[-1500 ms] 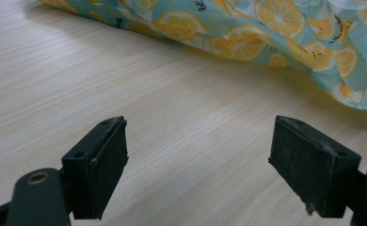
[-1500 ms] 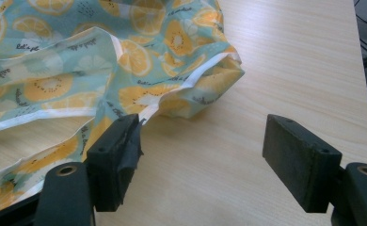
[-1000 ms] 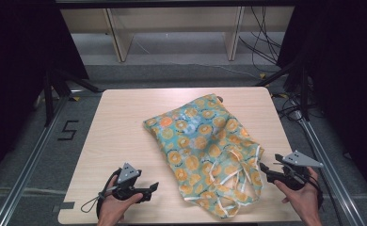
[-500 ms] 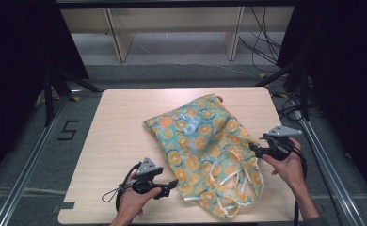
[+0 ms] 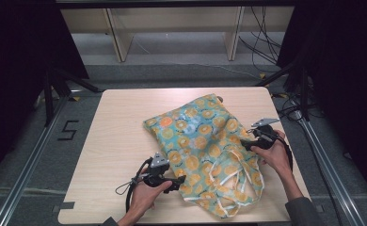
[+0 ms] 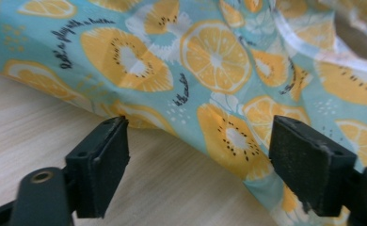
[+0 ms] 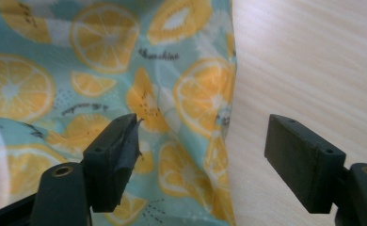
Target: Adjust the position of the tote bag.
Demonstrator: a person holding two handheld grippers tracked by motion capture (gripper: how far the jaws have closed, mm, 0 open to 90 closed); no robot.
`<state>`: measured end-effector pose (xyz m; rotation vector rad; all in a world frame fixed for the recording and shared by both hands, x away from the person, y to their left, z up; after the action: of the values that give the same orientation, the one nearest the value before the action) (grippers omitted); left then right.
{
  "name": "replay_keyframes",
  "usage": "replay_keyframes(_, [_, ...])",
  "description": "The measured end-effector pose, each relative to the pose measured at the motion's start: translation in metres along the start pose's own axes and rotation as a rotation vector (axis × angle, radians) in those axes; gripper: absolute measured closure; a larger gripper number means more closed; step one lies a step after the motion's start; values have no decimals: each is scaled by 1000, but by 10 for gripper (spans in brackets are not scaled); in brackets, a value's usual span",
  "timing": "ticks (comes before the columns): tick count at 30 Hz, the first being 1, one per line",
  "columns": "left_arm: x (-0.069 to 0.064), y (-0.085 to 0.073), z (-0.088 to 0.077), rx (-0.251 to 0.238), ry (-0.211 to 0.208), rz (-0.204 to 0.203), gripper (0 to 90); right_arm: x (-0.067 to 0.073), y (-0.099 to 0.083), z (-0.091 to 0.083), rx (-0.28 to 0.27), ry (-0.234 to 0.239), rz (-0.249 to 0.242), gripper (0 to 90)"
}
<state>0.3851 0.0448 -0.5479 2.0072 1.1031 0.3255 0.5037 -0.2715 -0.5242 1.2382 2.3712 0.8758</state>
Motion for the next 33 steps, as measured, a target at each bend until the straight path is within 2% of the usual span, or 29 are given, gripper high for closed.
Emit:
replay_keyframes(2, [0,-1,5,10,5,7,308,-2,-4,3,17,3,5,316])
replay_keyframes(3, [0,-2,10,14,10,19,354,-3,-6,4,24,5,3,398])
replay_keyframes(4, [0,-2,10,14,10,19,418,-3,-6,4,24,5,3,398])
replay_keyframes(5, [1,-1,14,9,2,51,487,-2,-7,3,30,13,16,512])
replay_keyframes(7, [2,0,16,5,-3,48,652,-4,-9,4,35,25,-19,632])
replay_keyframes(8, [4,0,17,2,0,74,709,-1,-10,4,39,38,-4,687])
replay_keyframes(9, [6,1,18,-10,1,82,767,-2,-12,5,35,39,-23,749])
replay_keyframes(10, [7,3,18,-19,3,78,822,-1,-12,6,13,34,-26,804])
replay_keyframes(11, [7,3,18,-19,3,78,866,-1,-12,6,13,34,-26,804])
replay_keyframes(12, [10,5,17,-22,-9,85,866,0,-13,3,41,51,-16,839])
replay_keyframes(13, [13,6,17,-23,-2,104,887,6,-12,5,-12,75,2,877])
replay_keyframes(15, [25,10,15,-31,18,90,889,12,-14,1,14,104,-11,891])
replay_keyframes(18, [42,12,11,-29,44,70,890,30,-20,-2,32,140,-57,897])
replay_keyframes(19, [49,13,10,-33,54,80,890,38,-23,-5,63,158,-62,897])
replay_keyframes(20, [49,13,10,-33,54,80,890,38,-23,-5,63,158,-62,897])
replay_keyframes(21, [53,14,9,-38,64,60,890,50,-27,-7,54,171,-91,898])
replay_keyframes(22, [65,15,4,-41,82,65,890,56,-29,-10,64,184,-99,898])
replay_keyframes(25, [76,16,1,-45,94,39,890,70,-30,-11,57,206,-154,898])
replay_keyframes(26, [76,16,1,-45,94,39,889,70,-30,-11,57,206,-154,898])
replay_keyframes(27, [81,15,-1,-39,96,45,889,79,-31,-11,50,207,-158,898])
replay_keyframes(28, [84,15,-2,-43,105,29,889,79,-31,-11,50,207,-158,898])
replay_keyframes(29, [93,14,-4,-39,113,27,889,88,-33,-13,52,222,-159,898])
replay_keyframes(31, [100,14,-6,-41,126,10,888,96,-33,-14,48,241,-189,898])
replay_keyframes(33, [102,14,-6,-45,127,2,887,103,-33,-15,42,246,-194,898])
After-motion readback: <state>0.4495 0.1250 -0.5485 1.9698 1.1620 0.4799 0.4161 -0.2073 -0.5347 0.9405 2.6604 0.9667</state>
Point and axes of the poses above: each handheld gripper's, and its own axes: z roughly forward along the jaws, y roughly out of its top, x roughly to its left, the point moved 7 cm from there along z, roughly forward along the jaws, and after that the axes turned 6 degrees about y, right-handed, at the moved point
